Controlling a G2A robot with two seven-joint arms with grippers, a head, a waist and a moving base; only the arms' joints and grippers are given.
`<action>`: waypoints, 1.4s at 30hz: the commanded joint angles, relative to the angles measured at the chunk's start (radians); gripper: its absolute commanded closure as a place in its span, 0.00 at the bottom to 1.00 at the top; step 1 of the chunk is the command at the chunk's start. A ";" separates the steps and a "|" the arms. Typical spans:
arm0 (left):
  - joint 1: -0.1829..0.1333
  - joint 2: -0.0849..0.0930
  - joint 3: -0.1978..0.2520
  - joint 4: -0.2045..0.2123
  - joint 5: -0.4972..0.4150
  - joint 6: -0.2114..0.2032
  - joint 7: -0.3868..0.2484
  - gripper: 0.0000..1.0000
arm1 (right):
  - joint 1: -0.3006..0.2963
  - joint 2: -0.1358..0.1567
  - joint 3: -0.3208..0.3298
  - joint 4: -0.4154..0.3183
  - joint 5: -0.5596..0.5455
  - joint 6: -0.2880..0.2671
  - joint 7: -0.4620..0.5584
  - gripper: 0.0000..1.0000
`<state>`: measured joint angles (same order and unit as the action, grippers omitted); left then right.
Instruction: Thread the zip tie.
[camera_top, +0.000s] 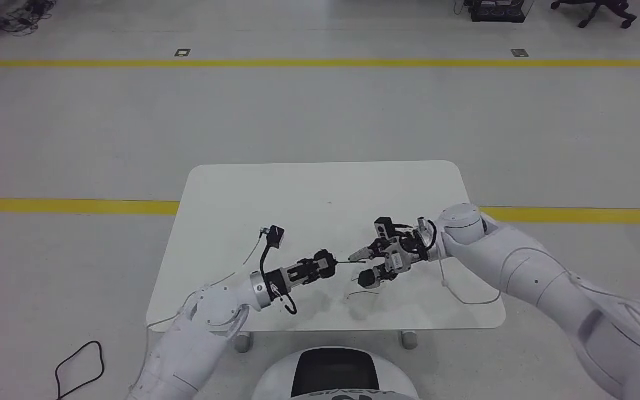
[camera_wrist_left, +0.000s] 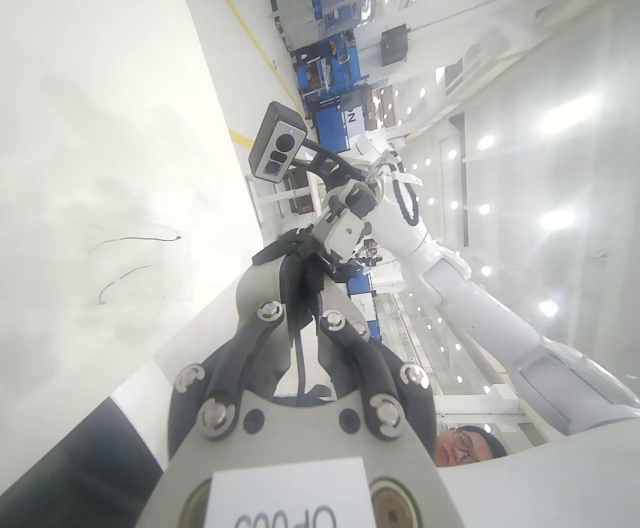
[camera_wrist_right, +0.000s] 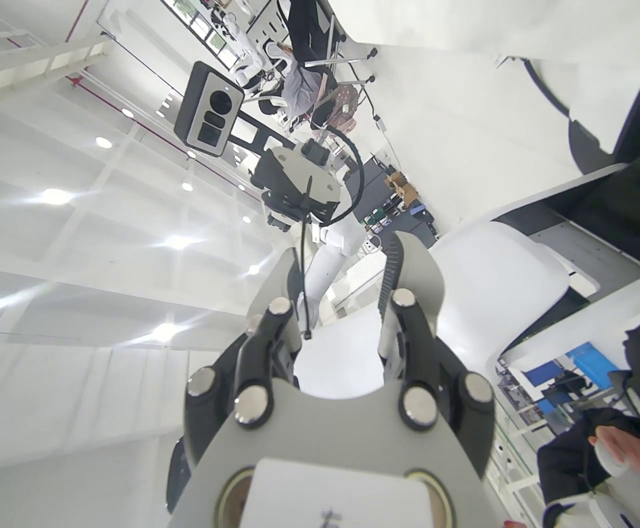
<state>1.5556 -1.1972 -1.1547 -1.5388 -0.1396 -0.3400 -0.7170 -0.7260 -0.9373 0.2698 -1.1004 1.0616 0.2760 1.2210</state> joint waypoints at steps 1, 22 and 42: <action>0.005 -0.002 -0.016 0.005 -0.031 0.000 -0.012 1.00 | -0.019 0.013 0.023 -0.015 -0.022 -0.057 -0.030 0.00; 0.043 -0.032 -0.136 0.003 -0.151 0.014 -0.184 1.00 | -0.141 0.100 0.166 -0.187 -0.187 -0.358 -0.141 0.00; 0.112 -0.022 -0.134 0.030 -0.627 0.143 -0.266 1.00 | -0.322 0.065 0.450 -0.258 -0.288 -0.616 0.169 0.00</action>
<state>1.6655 -1.2195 -1.2912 -1.5107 -0.7513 -0.1948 -0.9758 -1.0444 -0.8686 0.7173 -1.3527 0.7795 -0.3400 1.3908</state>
